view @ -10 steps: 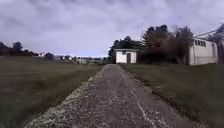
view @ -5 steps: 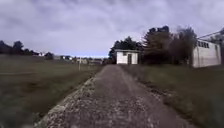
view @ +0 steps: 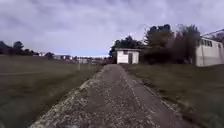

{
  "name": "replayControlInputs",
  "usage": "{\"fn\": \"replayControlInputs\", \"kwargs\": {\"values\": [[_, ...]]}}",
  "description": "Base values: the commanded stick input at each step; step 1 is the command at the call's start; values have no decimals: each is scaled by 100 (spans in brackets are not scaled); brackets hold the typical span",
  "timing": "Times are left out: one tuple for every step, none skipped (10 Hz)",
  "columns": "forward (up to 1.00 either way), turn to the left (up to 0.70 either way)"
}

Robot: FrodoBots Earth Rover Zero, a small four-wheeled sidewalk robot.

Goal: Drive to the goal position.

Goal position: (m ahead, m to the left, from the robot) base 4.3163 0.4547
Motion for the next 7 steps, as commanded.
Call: {"fn": "replayControlInputs", "kwargs": {"values": [[100, -1], [100, -1], [100, -1], [100, -1], [100, -1], [100, -1], [100, -1]]}}
